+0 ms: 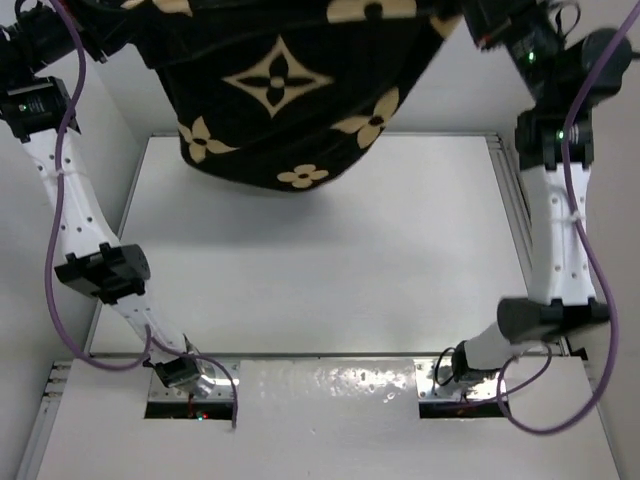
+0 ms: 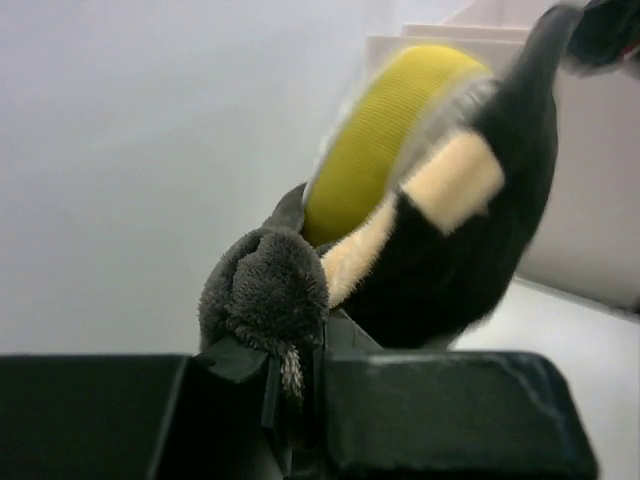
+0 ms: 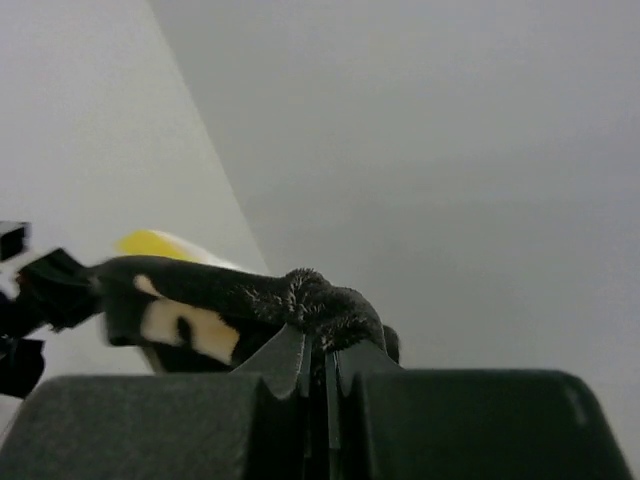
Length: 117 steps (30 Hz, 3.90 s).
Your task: Put the pillow into the pillowcase
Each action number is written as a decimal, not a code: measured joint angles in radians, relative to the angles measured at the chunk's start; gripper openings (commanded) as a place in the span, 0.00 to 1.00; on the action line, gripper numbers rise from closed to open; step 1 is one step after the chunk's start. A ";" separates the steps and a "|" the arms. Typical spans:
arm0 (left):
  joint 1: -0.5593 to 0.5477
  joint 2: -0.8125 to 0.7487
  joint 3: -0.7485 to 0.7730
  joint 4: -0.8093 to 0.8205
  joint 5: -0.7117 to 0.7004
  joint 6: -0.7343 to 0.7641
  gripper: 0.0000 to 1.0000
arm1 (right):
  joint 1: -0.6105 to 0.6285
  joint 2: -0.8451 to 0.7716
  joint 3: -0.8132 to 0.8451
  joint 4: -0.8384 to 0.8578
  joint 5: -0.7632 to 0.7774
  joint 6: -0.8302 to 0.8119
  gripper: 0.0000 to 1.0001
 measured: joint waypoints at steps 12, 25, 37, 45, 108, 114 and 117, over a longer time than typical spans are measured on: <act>-0.028 0.196 -0.096 -0.642 0.038 0.428 0.00 | 0.066 -0.050 -0.243 -0.062 -0.015 -0.100 0.00; 0.056 0.117 0.143 -0.110 0.101 0.018 0.00 | 0.037 0.011 0.071 -0.174 0.005 -0.159 0.00; -0.052 0.146 0.097 -0.937 -0.076 0.686 0.00 | 0.039 -0.122 -0.302 -0.080 -0.003 -0.141 0.00; 0.105 -0.196 -0.314 -0.388 -0.012 0.388 0.00 | 0.054 -0.090 -0.061 -0.115 -0.059 -0.151 0.00; -0.390 -0.191 -1.279 -1.321 -0.484 1.709 1.00 | 0.534 -0.355 -0.937 -0.053 0.784 0.017 0.00; -0.269 -0.043 -1.325 -1.346 -0.519 1.799 1.00 | 0.530 -0.377 -0.963 -0.081 0.792 0.040 0.00; -0.268 -0.043 -1.356 -1.344 -0.517 1.808 1.00 | 0.537 -0.359 -0.963 -0.060 0.788 0.048 0.00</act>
